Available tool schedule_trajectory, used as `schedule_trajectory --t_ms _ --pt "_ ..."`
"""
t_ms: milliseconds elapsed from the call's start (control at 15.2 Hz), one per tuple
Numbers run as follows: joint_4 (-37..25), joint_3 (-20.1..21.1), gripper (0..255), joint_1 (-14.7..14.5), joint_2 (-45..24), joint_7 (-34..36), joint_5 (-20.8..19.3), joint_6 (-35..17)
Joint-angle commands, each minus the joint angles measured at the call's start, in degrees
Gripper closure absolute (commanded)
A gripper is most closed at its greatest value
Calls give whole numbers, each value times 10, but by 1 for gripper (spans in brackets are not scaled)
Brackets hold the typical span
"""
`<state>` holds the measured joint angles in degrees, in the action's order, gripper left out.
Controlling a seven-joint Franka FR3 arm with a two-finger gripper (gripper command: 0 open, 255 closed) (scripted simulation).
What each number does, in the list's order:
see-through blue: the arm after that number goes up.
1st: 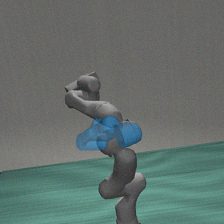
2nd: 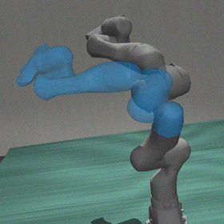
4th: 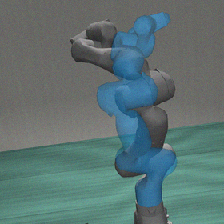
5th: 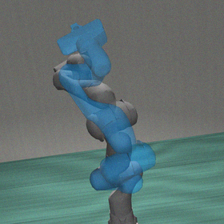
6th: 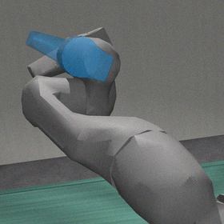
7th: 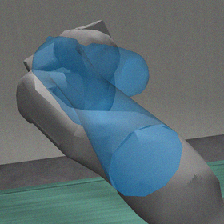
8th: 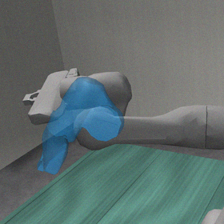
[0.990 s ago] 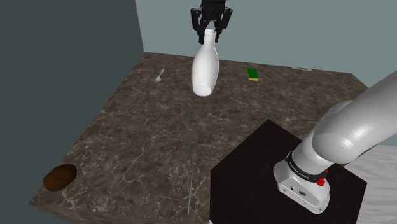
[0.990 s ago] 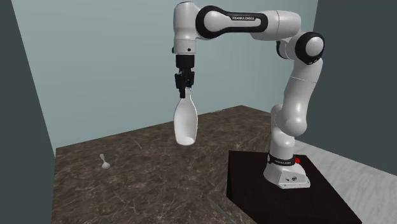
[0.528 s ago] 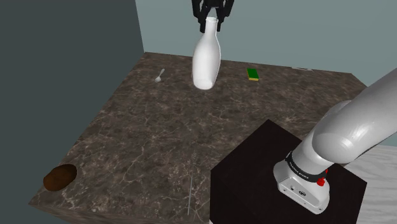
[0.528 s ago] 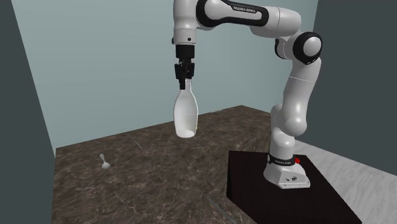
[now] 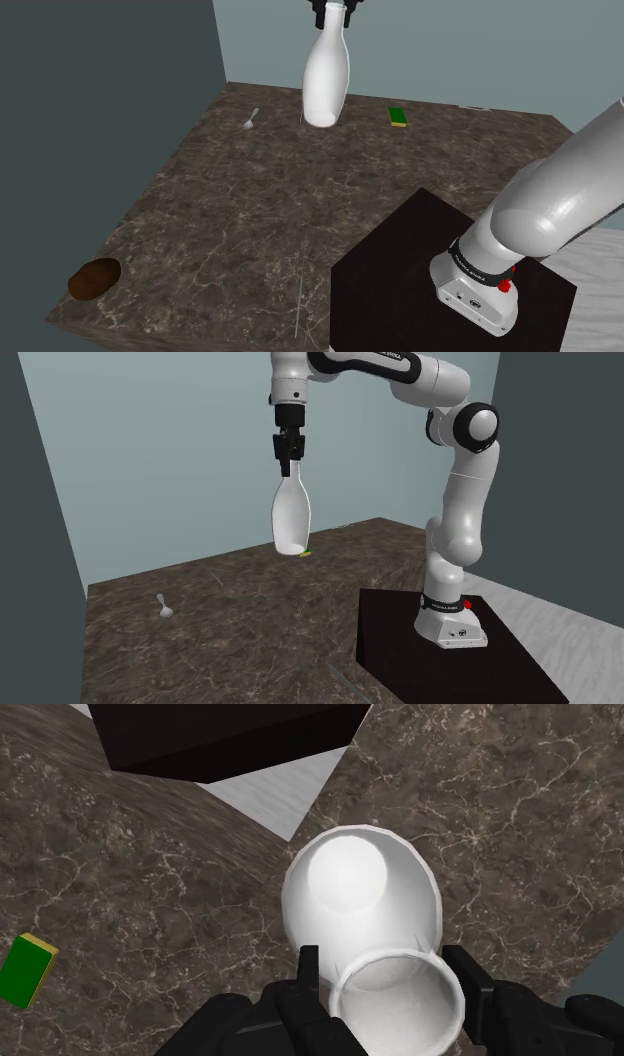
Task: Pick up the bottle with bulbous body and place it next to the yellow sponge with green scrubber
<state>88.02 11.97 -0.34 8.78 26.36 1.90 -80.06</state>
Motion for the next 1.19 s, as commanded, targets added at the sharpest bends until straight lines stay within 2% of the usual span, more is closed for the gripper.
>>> schedule_trajectory --t_ms 0,528,1122 --pt "-26 2 255 -1 -8 3 -1 18" --pt "-137 6 255 -3 -49 10 -10 89" --pt "-32 -61 255 50 -30 -112 -11 4"
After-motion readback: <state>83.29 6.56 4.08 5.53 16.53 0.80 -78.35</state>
